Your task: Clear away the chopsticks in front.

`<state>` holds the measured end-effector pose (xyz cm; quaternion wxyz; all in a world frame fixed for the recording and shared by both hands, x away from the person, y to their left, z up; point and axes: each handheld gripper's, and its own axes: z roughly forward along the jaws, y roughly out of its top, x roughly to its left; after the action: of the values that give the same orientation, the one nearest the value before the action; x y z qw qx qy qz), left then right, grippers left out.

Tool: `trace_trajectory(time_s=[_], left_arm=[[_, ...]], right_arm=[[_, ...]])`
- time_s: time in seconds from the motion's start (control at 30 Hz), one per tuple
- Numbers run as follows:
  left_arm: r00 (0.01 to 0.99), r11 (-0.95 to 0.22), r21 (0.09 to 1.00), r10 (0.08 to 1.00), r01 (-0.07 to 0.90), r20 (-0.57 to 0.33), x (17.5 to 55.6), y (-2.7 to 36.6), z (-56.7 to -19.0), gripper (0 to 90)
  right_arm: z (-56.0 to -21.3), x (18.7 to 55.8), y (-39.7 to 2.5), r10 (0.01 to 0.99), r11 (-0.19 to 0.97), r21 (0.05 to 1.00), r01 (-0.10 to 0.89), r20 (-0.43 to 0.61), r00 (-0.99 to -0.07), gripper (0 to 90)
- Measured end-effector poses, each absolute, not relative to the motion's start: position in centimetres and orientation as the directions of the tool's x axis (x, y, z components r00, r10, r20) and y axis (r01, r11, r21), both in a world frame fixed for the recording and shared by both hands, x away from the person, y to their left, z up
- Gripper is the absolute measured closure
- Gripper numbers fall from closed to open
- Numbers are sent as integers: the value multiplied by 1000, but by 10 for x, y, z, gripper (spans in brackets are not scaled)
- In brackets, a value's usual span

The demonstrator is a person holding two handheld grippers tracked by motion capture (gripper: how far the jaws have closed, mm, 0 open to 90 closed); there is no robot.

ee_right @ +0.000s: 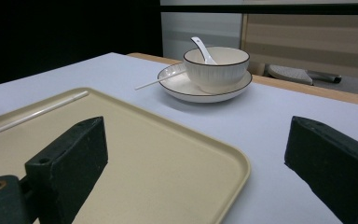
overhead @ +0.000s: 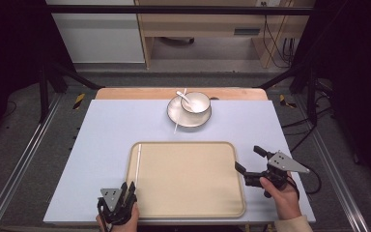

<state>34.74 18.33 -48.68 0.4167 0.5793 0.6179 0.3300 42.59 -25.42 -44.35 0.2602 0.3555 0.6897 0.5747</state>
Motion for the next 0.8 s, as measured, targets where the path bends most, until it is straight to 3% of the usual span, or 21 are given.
trace_trajectory(time_s=[0.23,0.4,0.6,0.8], left_arm=[[122,26,912,989,410,-83,367,173,-458,627],[264,-91,893,964,441,-32,407,158,-442,543],[409,-218,869,912,443,20,461,136,-426,511],[495,-274,853,868,444,21,510,121,-417,461]], right_arm=[[-444,426,-254,791,91,977,194,47,-610,61],[-444,427,-256,792,94,977,192,44,-609,61],[-444,427,-256,796,94,976,199,46,-603,61],[-445,428,-257,796,105,975,197,36,-604,61]])
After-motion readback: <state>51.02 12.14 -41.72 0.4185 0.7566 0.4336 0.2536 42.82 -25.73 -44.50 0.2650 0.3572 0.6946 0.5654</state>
